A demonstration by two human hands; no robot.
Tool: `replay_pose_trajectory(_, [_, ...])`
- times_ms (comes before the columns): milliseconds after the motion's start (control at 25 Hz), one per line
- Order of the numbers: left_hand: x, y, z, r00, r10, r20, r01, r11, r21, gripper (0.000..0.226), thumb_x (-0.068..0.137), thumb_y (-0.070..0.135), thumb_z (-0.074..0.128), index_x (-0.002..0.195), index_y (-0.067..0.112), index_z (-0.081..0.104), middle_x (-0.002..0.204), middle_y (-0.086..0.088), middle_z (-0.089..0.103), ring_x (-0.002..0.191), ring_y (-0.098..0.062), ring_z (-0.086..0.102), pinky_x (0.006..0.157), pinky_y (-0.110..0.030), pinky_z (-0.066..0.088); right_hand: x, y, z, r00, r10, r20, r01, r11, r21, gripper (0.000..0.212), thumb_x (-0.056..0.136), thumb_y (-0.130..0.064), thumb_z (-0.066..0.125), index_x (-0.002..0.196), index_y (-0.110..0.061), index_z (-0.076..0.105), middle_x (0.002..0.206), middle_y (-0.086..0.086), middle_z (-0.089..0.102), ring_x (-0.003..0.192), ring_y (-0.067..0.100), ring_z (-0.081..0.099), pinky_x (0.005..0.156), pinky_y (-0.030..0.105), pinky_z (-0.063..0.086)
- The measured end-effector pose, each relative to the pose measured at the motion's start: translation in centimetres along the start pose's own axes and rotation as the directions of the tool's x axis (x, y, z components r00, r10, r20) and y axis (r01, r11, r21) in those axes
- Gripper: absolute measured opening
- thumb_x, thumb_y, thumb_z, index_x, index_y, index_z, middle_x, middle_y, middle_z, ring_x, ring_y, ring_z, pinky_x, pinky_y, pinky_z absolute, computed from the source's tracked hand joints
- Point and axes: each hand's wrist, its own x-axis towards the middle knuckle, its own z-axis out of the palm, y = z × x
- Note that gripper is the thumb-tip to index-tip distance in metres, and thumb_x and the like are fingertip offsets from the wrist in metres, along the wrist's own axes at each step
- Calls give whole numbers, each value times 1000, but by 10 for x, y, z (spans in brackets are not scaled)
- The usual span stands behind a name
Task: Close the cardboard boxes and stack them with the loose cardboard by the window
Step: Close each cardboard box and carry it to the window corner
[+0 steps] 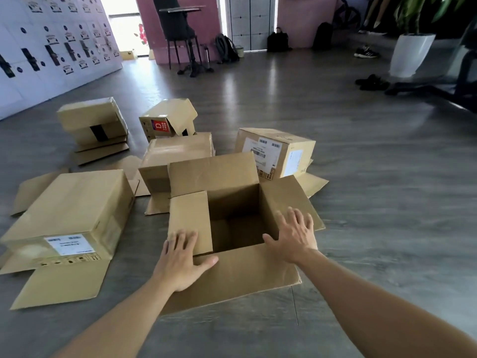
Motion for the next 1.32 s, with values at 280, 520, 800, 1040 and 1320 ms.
replay_pose_trajectory(280, [8, 5, 7, 999, 33, -28, -32, 999, 26, 113, 68, 97, -3, 160, 31, -10, 168, -7, -12, 154, -32, -12, 122, -49, -4, 0, 42, -3, 938, 331, 101, -342, 931, 131, 96, 84, -77, 43, 156, -27, 5, 165, 14, 1, 150, 37, 6, 115, 63, 16])
replay_pose_trajectory(520, [9, 3, 7, 999, 31, -16, -31, 999, 12, 114, 68, 97, -2, 160, 30, -5, 168, -5, -13, 154, -30, -12, 123, -48, -4, 4, 49, -3, 858, 466, 215, -513, 784, 350, 98, 86, -69, 53, 157, -28, 1, 155, 18, 26, 139, 39, 34, 109, 57, 32])
replay_pose_trajectory(800, [1, 3, 0, 998, 33, 46, -30, 998, -62, 110, 73, 96, 8, 160, 30, -8, 167, -4, -17, 153, -27, -17, 125, -46, -4, 9, 12, -49, 864, 388, -322, -205, 853, 479, 66, 92, -48, 58, 143, -14, 33, 129, 15, 57, 103, 39, 62, 82, 44, 46])
replay_pose_trajectory(1040, [-1, 3, 0, 998, 54, 18, -52, 996, -75, 100, 83, 89, 10, 161, 27, -1, 168, -6, -10, 154, -28, -14, 125, -45, -5, -7, -70, -52, 966, -97, -239, 178, 922, 345, 80, 90, -67, 45, 150, -20, 21, 133, 7, 59, 114, 27, 61, 96, 47, 50])
replay_pose_trajectory(1320, [-3, 3, -5, 999, 47, -2, -47, 996, -71, 73, 101, 65, 17, 161, 25, 4, 169, -6, -4, 155, -28, -8, 125, -44, 0, -38, -75, 1, 845, -377, 379, 355, 926, 128, 136, 61, -95, 51, 158, -24, -12, 167, 3, -1, 153, 22, -10, 122, 45, -9])
